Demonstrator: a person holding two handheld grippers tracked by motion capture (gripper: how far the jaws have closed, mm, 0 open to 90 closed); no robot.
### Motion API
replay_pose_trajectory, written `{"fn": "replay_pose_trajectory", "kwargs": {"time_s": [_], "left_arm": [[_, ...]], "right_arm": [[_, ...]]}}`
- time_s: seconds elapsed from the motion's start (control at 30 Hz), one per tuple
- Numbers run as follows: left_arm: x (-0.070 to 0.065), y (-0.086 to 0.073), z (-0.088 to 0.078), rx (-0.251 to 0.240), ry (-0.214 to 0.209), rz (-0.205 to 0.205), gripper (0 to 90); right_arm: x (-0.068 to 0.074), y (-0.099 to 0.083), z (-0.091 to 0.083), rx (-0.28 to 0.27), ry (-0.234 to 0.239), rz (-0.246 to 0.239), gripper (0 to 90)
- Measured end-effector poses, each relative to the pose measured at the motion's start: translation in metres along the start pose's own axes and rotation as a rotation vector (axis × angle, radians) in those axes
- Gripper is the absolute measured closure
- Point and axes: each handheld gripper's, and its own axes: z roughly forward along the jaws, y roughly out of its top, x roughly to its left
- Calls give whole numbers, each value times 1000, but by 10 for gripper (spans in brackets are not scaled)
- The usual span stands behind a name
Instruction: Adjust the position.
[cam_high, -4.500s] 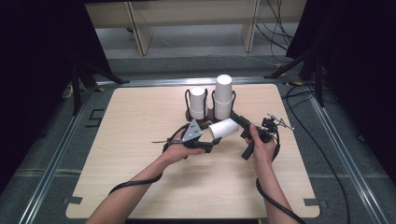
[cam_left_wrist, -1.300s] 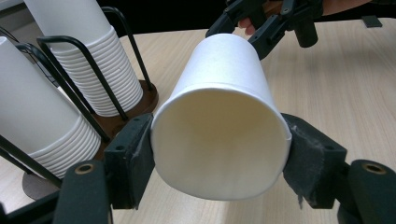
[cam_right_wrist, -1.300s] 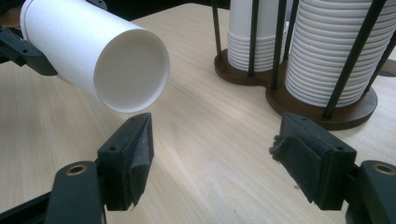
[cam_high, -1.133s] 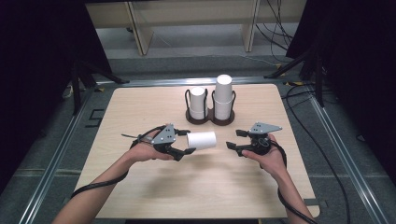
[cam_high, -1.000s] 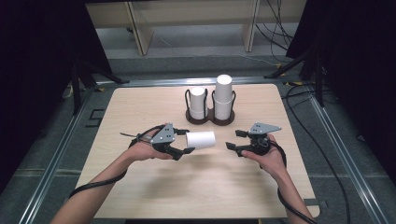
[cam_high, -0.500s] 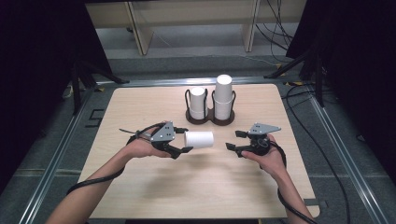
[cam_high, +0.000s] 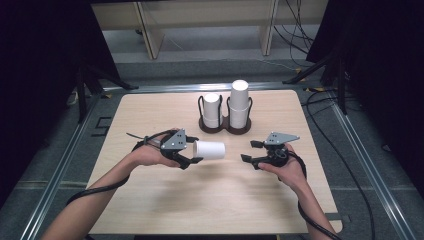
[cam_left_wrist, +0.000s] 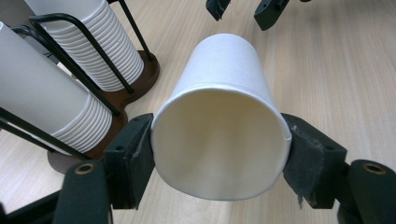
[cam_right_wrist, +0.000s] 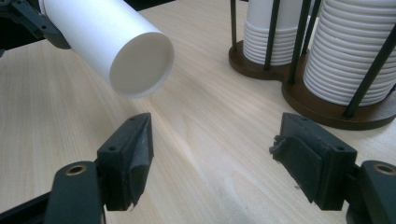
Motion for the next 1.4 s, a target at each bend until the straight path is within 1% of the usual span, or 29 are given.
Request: {"fn": "replay_pose_trajectory", "kwargs": {"time_s": [0.07, 0.1, 0.2, 0.23, 0.27, 0.3, 0.37, 0.4, 0.47, 0.5, 0.53, 0.6, 0.63, 0.67, 0.7, 0.73, 0.77, 0.9, 0.93, 0.97, 1.0, 1.03, 1.1, 1.17, 1.2, 1.23, 1.3, 1.33, 1.4], "left_arm": [[1, 2, -1, 15, -1, 18, 308], [1, 2, -2, 21, -3, 21, 308], [2, 5, -2, 33, -5, 29, 309], [4, 6, -3, 53, -10, 39, 309], [4, 7, -3, 54, -14, 37, 308], [4, 7, -3, 59, -16, 42, 309], [4, 8, -3, 78, -17, 46, 309], [4, 9, -4, 86, -19, 50, 309], [3, 10, -3, 80, -20, 53, 310], [4, 11, -4, 98, -29, 71, 310], [3, 12, -3, 99, -38, 60, 311], [3, 13, -3, 117, -37, 74, 312], [3, 15, -4, 122, -31, 91, 313], [3, 16, -4, 116, -26, 86, 313], [4, 17, -4, 122, -28, 95, 314], [4, 18, -5, 124, -31, 95, 314], [5, 19, -5, 125, -30, 97, 315], [6, 19, -6, 135, -35, 97, 318], [6, 19, -6, 140, -40, 98, 318], [7, 19, -7, 153, -42, 105, 319], [8, 20, -7, 159, -44, 112, 319], [8, 20, -7, 164, -46, 115, 319], [8, 22, -8, 175, -55, 118, 319], [9, 24, -9, 190, -56, 124, 319], [10, 24, -10, 196, -54, 126, 319], [11, 25, -10, 208, -59, 130, 319], [12, 26, -10, 222, -55, 138, 320], [12, 27, -10, 231, -56, 141, 320], [13, 29, -10, 247, -65, 146, 320]], "right_arm": [[1, 0, 1, 7, 12, 4, 277], [-1, 0, 1, 0, 3, -26, 277], [0, 1, 2, 12, 4, -26, 277], [0, 1, 3, 9, 6, -29, 277], [2, 1, 3, 13, 11, -11, 277], [2, 1, 3, 15, 9, -14, 277], [1, 1, 4, 12, 6, -37, 277], [1, 1, 5, 14, 13, -37, 277], [2, 2, 5, 17, 17, -30, 277], [2, 2, 5, 16, 14, -32, 277], [3, 2, 6, 25, 21, -22, 277], [4, 2, 6, 26, 20, -16, 277], [4, 2, 7, 28, 21, -18, 277], [4, 2, 7, 32, 20, -16, 277], [6, 2, 7, 38, 23, -6, 277], [4, 2, 8, 32, 24, -26, 277], [5, 1, 8, 34, 27, -18, 277], [4, 2, 10, 34, 25, -34, 277], [6, 2, 10, 36, 28, -12, 277], [5, 3, 10, 40, 35, -33, 277], [5, 4, 10, 37, 31, -40, 277], [6, 4, 11, 40, 37, -32, 278], [6, 4, 11, 31, 27, -56, 283], [6, 4, 10, 33, 24, -65, 283], [8, 3, 9, 39, 34, -24, 283], [8, 3, 9, 37, 30, -22, 283], [5, 4, 10, 30, 31, -77, 283], [7, 4, 10, 33, 31, -61, 283], [7, 5, 11, 36, 30, -77, 283]]}}
